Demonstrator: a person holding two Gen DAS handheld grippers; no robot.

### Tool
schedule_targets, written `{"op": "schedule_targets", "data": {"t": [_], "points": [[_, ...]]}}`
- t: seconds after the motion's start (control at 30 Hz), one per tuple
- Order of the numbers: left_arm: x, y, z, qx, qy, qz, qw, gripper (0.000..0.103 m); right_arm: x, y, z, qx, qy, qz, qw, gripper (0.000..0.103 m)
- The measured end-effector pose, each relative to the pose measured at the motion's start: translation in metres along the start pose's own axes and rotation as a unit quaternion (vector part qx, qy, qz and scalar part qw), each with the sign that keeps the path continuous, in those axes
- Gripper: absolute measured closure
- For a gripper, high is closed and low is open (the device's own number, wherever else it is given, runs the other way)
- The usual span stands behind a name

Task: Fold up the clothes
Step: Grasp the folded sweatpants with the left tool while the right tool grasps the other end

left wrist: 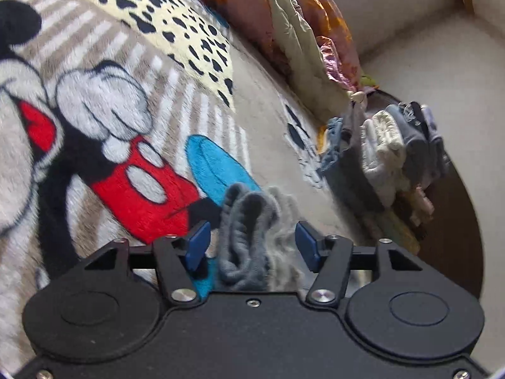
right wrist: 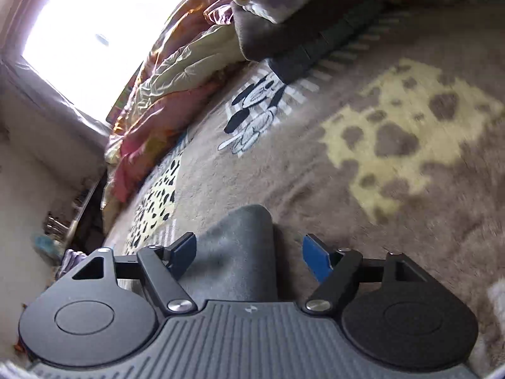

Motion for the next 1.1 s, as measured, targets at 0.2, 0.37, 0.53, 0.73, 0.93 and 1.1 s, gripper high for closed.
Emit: {"op": "schedule_targets", "data": {"t": [0.2, 0.37, 0.53, 0.73, 0.93, 1.1], "points": [[-0.006, -0.006, -0.005, 0.019, 0.004, -0.003, 0.9998, 0.037, -0.017, 0.001, -0.015, 0.051, 0.011, 0.004, 0.999, 0.018], [-0.013, -0.013, -0.014, 0.047, -0.003, -0.04, 0.9981, 0.037, -0.026, 0.01, -0.02, 0.069, 0.018, 0.016, 0.997, 0.024], [-0.022, -0.014, -0.015, 0.067, -0.028, -0.05, 0.9961, 0.053, -0.032, 0.016, -0.03, 0.074, 0.021, 0.027, 0.997, 0.034], [-0.032, -0.015, -0.004, 0.064, -0.058, -0.037, 0.9956, 0.066, -0.033, 0.001, -0.026, 0.1, 0.012, 0.01, 0.995, 0.066], [-0.034, -0.034, 0.013, 0.042, -0.085, -0.033, 0.995, 0.07, -0.042, -0.002, -0.005, 0.163, -0.007, -0.005, 0.987, 0.068], [-0.043, -0.063, 0.012, 0.023, -0.096, -0.046, 0.9941, 0.071, -0.034, -0.021, 0.014, 0.198, -0.024, -0.039, 0.979, 0.068]]}}
Point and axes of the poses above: each gripper's, at about its wrist camera, not at the fingertips, and z roughly against the way its jaws point, y to its left, x to its top, the point moved 6 cm from there along -z, roughly the way its jaws point, and after that the axes turned 1 degree about -z, right-handed, at the moved point
